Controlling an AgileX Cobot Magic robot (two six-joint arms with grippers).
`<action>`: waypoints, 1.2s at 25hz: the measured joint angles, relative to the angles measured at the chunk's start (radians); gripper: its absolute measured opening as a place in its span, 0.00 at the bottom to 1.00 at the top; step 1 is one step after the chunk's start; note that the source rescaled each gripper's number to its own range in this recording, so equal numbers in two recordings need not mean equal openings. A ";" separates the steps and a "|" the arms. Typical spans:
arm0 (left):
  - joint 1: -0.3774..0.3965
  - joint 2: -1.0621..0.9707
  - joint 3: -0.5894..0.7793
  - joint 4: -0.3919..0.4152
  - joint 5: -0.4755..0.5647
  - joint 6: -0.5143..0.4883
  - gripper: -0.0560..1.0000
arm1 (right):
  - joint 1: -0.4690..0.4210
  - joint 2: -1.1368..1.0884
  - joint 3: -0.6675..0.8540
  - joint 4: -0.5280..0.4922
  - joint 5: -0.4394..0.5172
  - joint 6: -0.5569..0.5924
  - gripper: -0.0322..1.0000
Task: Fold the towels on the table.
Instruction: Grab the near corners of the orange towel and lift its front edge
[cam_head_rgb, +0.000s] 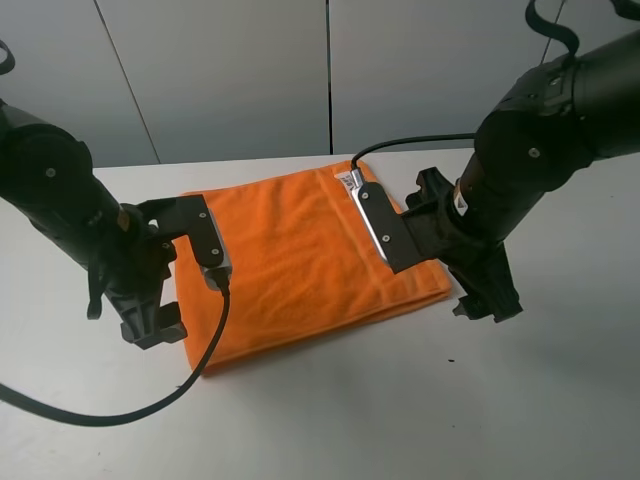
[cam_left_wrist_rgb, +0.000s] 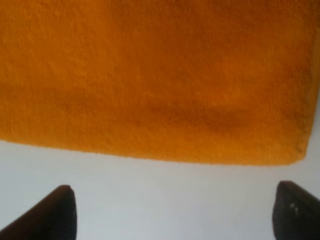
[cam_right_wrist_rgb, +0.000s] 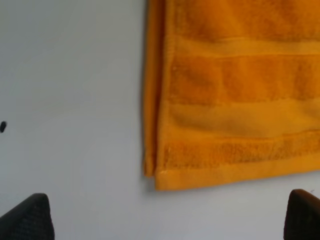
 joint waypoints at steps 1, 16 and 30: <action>0.000 0.005 0.000 -0.002 0.000 0.000 1.00 | 0.000 0.016 -0.017 0.014 0.000 0.002 1.00; -0.105 0.035 0.000 -0.015 0.021 -0.068 1.00 | -0.092 0.109 -0.041 0.205 0.008 -0.172 1.00; -0.105 0.094 -0.001 -0.053 -0.010 -0.125 1.00 | -0.150 0.159 -0.043 0.326 -0.013 -0.346 1.00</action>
